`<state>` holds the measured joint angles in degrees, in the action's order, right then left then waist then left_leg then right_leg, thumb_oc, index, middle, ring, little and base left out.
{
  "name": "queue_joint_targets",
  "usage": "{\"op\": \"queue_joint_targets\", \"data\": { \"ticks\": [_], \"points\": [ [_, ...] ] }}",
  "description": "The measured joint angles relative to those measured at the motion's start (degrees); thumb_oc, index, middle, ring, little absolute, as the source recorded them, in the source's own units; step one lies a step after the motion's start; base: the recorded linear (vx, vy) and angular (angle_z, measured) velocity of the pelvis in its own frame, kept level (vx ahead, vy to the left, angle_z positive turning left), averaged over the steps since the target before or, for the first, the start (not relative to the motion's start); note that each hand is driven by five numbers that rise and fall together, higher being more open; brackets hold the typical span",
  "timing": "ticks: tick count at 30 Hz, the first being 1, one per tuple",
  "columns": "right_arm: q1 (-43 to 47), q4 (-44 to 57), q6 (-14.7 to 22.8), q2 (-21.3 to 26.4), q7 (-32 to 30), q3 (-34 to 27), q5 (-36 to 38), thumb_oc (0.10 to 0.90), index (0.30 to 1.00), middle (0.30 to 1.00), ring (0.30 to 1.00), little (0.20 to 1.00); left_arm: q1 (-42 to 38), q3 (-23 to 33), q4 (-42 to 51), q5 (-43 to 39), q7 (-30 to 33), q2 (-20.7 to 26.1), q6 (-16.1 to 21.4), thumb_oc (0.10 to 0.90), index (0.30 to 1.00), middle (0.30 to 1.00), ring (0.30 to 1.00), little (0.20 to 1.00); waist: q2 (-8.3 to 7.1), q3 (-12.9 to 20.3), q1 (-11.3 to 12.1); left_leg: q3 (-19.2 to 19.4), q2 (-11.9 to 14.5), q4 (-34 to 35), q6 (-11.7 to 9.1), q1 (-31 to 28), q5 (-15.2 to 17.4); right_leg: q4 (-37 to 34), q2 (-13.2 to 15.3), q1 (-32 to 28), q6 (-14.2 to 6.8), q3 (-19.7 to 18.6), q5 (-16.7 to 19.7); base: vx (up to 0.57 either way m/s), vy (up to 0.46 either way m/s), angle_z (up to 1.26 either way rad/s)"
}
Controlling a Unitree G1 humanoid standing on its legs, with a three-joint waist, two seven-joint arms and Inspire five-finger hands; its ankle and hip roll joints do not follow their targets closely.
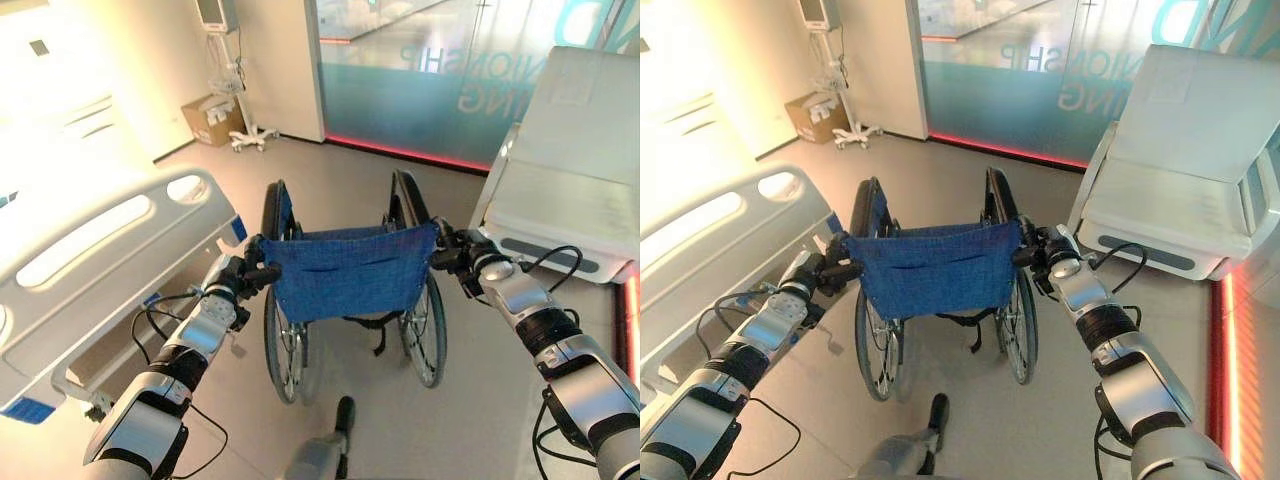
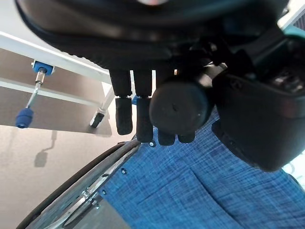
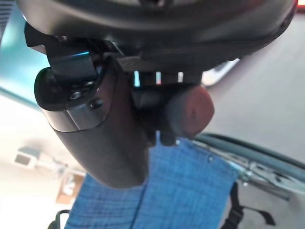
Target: Push the wheelchair next to the bed
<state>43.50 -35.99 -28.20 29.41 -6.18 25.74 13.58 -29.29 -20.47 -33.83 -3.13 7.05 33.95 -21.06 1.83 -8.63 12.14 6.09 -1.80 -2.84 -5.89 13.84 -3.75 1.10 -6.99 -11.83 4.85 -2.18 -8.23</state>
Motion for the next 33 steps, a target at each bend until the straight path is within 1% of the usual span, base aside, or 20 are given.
{"op": "queue_joint_targets", "data": {
  "ticks": [1,2,3,4,5,6,7,8,11,13,16,19,20,21,23,27,29,30,31,33],
  "points": [
    [-0.28,-0.72,0.58,-0.99,0.00,-0.24,-0.46,0.400,0.300,0.300,0.300,0.300,0.34,0.30,0.13,0.00,-0.01,0.58,0.00,0.400,0.300,0.300,0.300,0.300,-1.14,0.27,0.30,-1.24,-1.42,-1.76,1.27,-0.62,-0.03,0.71,0.48,-0.10,-1.20,-1.51,-1.10,0.59,0.048,-0.42],
    [-1.54,-1.87,1.97,-2.72,0.01,-0.45,-1.63,0.400,0.300,0.300,0.300,0.300,1.40,0.64,0.25,0.06,0.05,1.33,0.01,0.400,0.300,0.300,0.300,0.300,-4.38,1.56,1.85,-1.81,-5.12,-0.20,5.18,-4.10,-0.88,2.22,3.22,-0.06,-7.19,-1.84,-3.68,0.36,0.029,-0.41],
    [-1.96,-2.18,2.42,-2.96,0.24,-0.64,-1.95,0.400,0.300,0.300,0.300,0.300,1.94,0.76,0.78,0.11,0.38,0.94,0.04,0.400,0.300,0.300,0.300,0.300,-3.29,2.01,2.01,-1.82,-5.59,0.87,6.04,-6.97,-0.66,7.39,2.11,1.06,-9.77,-0.13,-3.98,0.59,0.000,-0.30],
    [-2.23,-2.09,3.80,-3.17,0.24,-1.61,-2.53,0.400,0.300,0.300,0.300,0.300,2.07,0.50,1.85,0.09,0.70,1.30,-0.21,0.400,0.300,0.300,0.300,0.300,1.42,2.72,1.60,-1.16,0.79,3.35,11.98,-13.40,-3.24,26.43,0.49,8.06,-10.11,8.58,-5.61,0.46,-0.020,0.14],
    [-2.79,-2.17,4.28,-3.36,0.20,-1.82,-2.47,0.400,0.300,0.300,0.300,0.300,1.44,0.50,1.47,0.07,0.73,1.16,-0.33,0.400,0.300,0.300,0.300,0.300,0.10,2.90,0.99,-0.34,0.31,3.29,13.11,-13.98,-2.59,31.48,2.65,10.20,-10.53,9.05,-5.78,0.66,-0.031,0.63],
    [-3.54,-2.24,4.11,-3.55,0.19,-2.22,-2.41,0.400,0.300,0.300,0.300,0.300,0.43,0.57,1.29,0.07,1.34,1.24,-0.30,0.400,0.300,0.300,0.300,0.300,-2.63,3.21,-0.17,-0.65,-0.95,3.35,12.79,-14.82,-1.69,38.73,7.48,13.85,-12.56,8.57,-5.51,0.49,-0.039,0.80],
    [-3.46,-2.40,3.84,-3.39,0.23,-2.72,-2.43,0.400,0.300,0.300,0.300,0.300,-1.01,0.55,0.92,0.07,1.69,0.52,-0.34,0.400,0.300,0.300,0.300,0.300,-3.32,3.21,-0.52,-0.53,-0.87,4.48,12.88,-16.14,-1.13,43.23,11.36,17.23,-14.85,9.46,-4.51,0.59,-0.145,0.72],
    [-3.46,-2.46,3.93,-3.42,0.28,-2.75,-2.72,0.400,0.300,0.300,0.300,0.300,-1.38,0.37,-0.04,0.08,1.81,0.03,-0.25,0.400,0.300,0.300,0.300,0.300,-2.45,3.09,-1.01,-0.99,-0.44,5.63,12.88,-18.03,-0.71,41.68,13.86,19.33,-15.04,9.31,-4.41,0.45,-0.185,0.33],
    [-4.19,-2.68,4.30,-3.55,0.58,-2.36,-3.89,0.400,0.300,0.300,0.300,0.300,-2.41,-1.31,-3.43,0.33,2.46,-0.79,-0.40,0.400,0.300,0.300,0.300,0.300,-1.02,2.93,-2.23,-1.88,-0.36,5.64,12.13,-21.75,1.00,29.53,18.91,22.08,-14.69,8.74,-2.96,0.40,-0.392,0.38],
    [-4.90,-2.38,4.07,-3.90,0.75,-2.37,-4.05,0.400,0.300,0.300,0.300,0.300,-2.67,-1.63,-3.34,0.57,2.44,0.32,0.16,0.400,0.300,0.300,0.300,0.300,-3.28,2.77,-5.48,-2.41,-0.55,5.12,11.37,-23.06,3.26,17.30,21.54,24.65,-14.26,8.87,2.60,0.25,-0.358,1.07],
    [-4.57,-3.06,3.40,-4.54,0.77,-2.59,-4.05,0.400,0.300,0.300,0.300,0.300,-3.40,-1.60,-3.25,0.55,2.43,0.66,0.91,0.400,0.300,0.300,0.300,0.300,-6.72,3.51,-8.37,-2.64,-0.36,4.74,9.34,-23.38,5.10,10.53,21.35,25.59,-13.87,7.49,7.79,0.24,-0.432,1.12],
    [-3.43,-3.30,1.90,-4.91,1.48,-2.68,-4.06,0.400,0.300,0.300,0.300,0.300,-3.82,-1.53,-3.25,0.50,2.46,1.20,0.83,0.400,0.300,0.300,0.300,0.300,-10.19,3.95,-7.70,-3.64,-1.14,0.49,6.68,-23.67,9.17,9.31,19.44,23.55,-12.44,7.04,9.37,0.35,-0.468,0.50],
    [-2.98,-3.20,1.68,-4.45,2.07,-2.67,-4.14,0.400,0.300,0.300,0.300,0.300,-3.14,-0.94,-3.23,0.50,3.18,0.43,0.60,0.400,0.300,0.300,0.300,0.300,-8.79,3.84,-7.72,-5.26,0.46,-2.91,5.35,-23.37,11.73,8.71,17.25,21.90,-11.59,6.06,11.87,0.37,-0.391,0.27],
    [-2.31,-3.11,1.57,-3.75,2.43,-2.26,-4.26,0.400,0.300,0.300,0.300,0.300,-2.40,-0.86,-3.00,0.53,3.60,-0.05,0.56,0.400,0.300,0.300,0.300,0.300,-6.68,3.85,-7.13,-6.78,2.23,-6.39,4.78,-22.23,13.66,7.96,15.13,20.86,-11.08,5.88,11.62,0.41,-0.437,0.25],
    [-1.64,-2.71,1.89,-2.02,3.93,-1.93,-4.33,0.400,0.300,0.300,0.300,0.300,-2.16,-0.27,-3.00,0.60,3.67,-0.88,0.54,0.400,0.300,0.300,0.300,0.300,-4.37,3.85,-5.56,-8.08,4.68,-10.82,3.21,-21.04,14.83,7.45,12.67,19.54,-8.98,8.01,10.18,0.35,-0.394,0.06],
    [-1.58,-3.35,1.66,-1.01,5.54,-0.08,-4.12,0.400,0.300,0.300,0.300,0.300,-2.03,-0.52,-3.59,0.83,3.68,-2.08,0.45,0.400,0.300,0.300,0.300,0.300,-3.99,3.79,-3.61,-6.13,8.33,-23.41,3.19,-17.19,13.86,8.20,9.63,15.54,-5.88,10.94,6.46,0.34,-0.413,0.32],
    [-1.55,-4.03,2.27,-1.17,5.70,-0.08,-4.07,0.400,0.300,0.300,0.300,0.300,-1.71,-0.49,-3.17,1.32,3.68,-1.39,0.55,0.400,0.300,0.300,0.300,0.300,-5.12,2.70,-3.39,-6.08,8.75,-39.66,0.89,-8.10,8.55,7.73,8.98,13.12,-4.29,10.74,5.30,0.29,-0.210,0.32],
    [-1.49,-4.00,2.37,-1.47,5.71,-0.01,-4.11,0.400,0.300,0.300,0.300,0.300,-0.94,-0.48,-2.29,1.30,3.70,-0.64,0.55,0.400,0.300,0.300,0.300,0.300,-6.20,2.00,-3.14,-5.98,5.88,-39.78,1.77,-4.86,9.22,6.31,9.44,11.59,-4.14,9.44,5.24,0.39,-0.135,0.37],
    [-1.40,-3.86,2.42,-1.37,5.71,0.02,-4.24,0.400,0.300,0.300,0.300,0.300,-0.30,-0.62,-1.93,1.29,3.58,-0.35,0.98,0.400,0.300,0.300,0.300,0.300,-6.72,1.03,-2.87,-5.04,1.96,-33.46,2.30,-3.20,9.48,4.39,10.00,9.73,-4.16,8.36,5.18,0.48,-0.114,0.09],
    [-1.23,-3.61,2.34,-0.53,5.75,0.07,-4.56,0.400,0.300,0.300,0.300,0.300,0.52,-0.62,-0.75,0.98,3.56,-0.70,1.26,0.400,0.300,0.300,0.300,0.300,-6.02,0.37,-1.48,0.57,-0.65,-17.04,1.78,-3.43,8.74,2.12,9.59,7.66,-4.53,7.04,5.14,0.45,-0.070,-0.09]
  ]
}}
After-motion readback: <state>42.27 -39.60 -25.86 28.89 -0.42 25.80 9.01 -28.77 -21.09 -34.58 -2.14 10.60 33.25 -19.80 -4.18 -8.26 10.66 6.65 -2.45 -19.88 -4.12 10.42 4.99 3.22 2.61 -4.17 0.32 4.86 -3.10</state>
